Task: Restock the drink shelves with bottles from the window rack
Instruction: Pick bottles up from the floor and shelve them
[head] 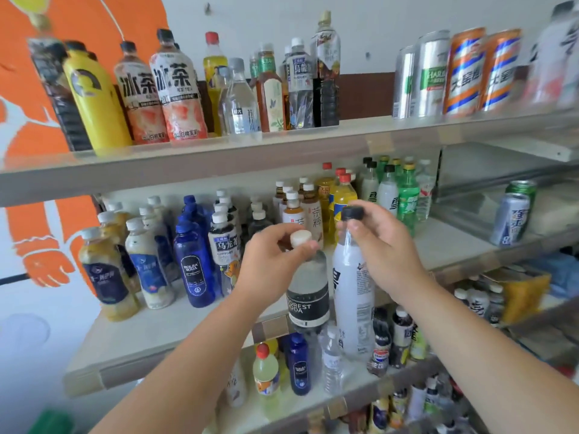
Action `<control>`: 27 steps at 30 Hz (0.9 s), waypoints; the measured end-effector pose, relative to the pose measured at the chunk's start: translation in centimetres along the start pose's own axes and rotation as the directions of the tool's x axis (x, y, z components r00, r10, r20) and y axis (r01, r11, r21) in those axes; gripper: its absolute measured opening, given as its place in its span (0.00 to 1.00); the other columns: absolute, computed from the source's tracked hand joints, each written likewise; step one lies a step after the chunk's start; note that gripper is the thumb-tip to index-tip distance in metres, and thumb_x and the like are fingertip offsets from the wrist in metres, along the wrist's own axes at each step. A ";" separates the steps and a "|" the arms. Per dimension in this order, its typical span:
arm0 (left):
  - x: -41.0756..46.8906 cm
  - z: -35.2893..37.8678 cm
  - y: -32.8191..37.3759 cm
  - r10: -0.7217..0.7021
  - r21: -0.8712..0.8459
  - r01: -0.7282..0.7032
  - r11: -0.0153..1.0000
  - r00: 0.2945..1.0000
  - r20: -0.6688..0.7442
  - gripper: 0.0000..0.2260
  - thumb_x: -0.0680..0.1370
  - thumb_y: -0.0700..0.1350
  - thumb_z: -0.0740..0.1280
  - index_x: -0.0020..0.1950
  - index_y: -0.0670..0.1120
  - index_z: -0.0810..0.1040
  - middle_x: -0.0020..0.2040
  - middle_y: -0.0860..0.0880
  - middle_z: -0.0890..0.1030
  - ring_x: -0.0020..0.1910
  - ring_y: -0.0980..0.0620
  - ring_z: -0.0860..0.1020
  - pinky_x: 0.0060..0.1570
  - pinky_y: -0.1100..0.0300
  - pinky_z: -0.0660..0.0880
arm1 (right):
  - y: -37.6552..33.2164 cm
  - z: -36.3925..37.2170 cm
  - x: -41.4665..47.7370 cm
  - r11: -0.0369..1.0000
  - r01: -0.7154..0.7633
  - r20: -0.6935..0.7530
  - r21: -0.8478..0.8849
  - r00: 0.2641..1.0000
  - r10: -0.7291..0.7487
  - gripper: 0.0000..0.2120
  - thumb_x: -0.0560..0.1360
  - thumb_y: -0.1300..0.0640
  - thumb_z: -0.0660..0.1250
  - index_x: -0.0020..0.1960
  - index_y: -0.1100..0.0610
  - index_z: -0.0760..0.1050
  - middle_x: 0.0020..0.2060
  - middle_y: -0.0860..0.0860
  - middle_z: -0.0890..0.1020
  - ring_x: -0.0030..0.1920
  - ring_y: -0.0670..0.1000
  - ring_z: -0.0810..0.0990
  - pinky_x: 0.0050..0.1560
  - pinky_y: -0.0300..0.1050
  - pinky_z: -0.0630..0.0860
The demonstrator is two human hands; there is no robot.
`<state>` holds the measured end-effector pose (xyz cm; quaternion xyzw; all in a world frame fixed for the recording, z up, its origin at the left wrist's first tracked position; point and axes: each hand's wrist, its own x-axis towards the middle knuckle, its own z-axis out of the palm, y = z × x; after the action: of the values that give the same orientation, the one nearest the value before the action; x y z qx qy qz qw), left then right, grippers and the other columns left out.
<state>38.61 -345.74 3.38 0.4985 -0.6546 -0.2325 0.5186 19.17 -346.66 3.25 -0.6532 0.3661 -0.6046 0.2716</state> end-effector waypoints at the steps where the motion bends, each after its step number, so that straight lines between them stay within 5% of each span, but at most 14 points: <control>1: 0.7 0.4 0.2 -0.010 0.015 0.010 1.000 1.000 -0.017 0.11 0.73 0.52 0.76 0.54 0.53 0.83 0.45 0.53 0.86 0.47 0.51 0.84 0.52 0.47 0.81 | 0.3 -0.2 0.7 1.000 0.004 0.021 0.003 1.000 -0.004 0.16 0.81 0.57 0.64 0.68 0.52 0.73 0.54 0.46 0.84 0.58 0.44 0.82 0.63 0.55 0.78; 8: 4.3 3.0 0.6 -0.046 0.130 0.083 0.988 0.963 -0.266 0.16 0.66 0.56 0.80 0.48 0.50 0.84 0.40 0.52 0.85 0.41 0.52 0.83 0.44 0.47 0.82 | 2.3 -1.7 4.1 1.000 0.018 0.130 0.019 0.991 -0.020 0.18 0.81 0.58 0.64 0.71 0.55 0.72 0.57 0.46 0.83 0.59 0.42 0.81 0.63 0.46 0.78; 17: 8.6 6.0 -0.5 -0.057 0.144 0.095 0.985 0.967 -0.248 0.18 0.66 0.54 0.81 0.50 0.47 0.85 0.40 0.53 0.85 0.40 0.54 0.83 0.39 0.60 0.81 | 4.7 -4.3 7.4 0.996 -0.036 0.065 0.080 0.997 0.031 0.17 0.74 0.63 0.73 0.63 0.57 0.79 0.49 0.48 0.86 0.50 0.44 0.85 0.52 0.42 0.81; 22: 10.4 7.7 -1.5 -0.051 0.136 0.085 0.987 0.970 -0.236 0.16 0.65 0.54 0.81 0.48 0.48 0.85 0.39 0.52 0.84 0.40 0.53 0.83 0.41 0.54 0.82 | 6.3 -5.8 9.0 0.986 -0.052 0.044 0.157 0.998 0.045 0.14 0.81 0.62 0.64 0.62 0.46 0.75 0.55 0.50 0.85 0.57 0.48 0.84 0.61 0.51 0.79; 27: 11.3 9.4 -1.3 -0.038 0.096 0.062 0.994 0.973 -0.230 0.15 0.65 0.51 0.82 0.48 0.48 0.85 0.38 0.55 0.84 0.37 0.59 0.81 0.39 0.61 0.79 | 6.9 -5.8 10.0 0.988 -0.047 -0.086 0.146 0.994 0.060 0.13 0.81 0.55 0.55 0.63 0.49 0.72 0.43 0.50 0.83 0.43 0.47 0.83 0.50 0.49 0.78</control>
<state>30.95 -358.38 4.05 0.5641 -0.5891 -0.1531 0.5579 12.38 -358.23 4.39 -0.5938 0.3510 -0.6508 0.3173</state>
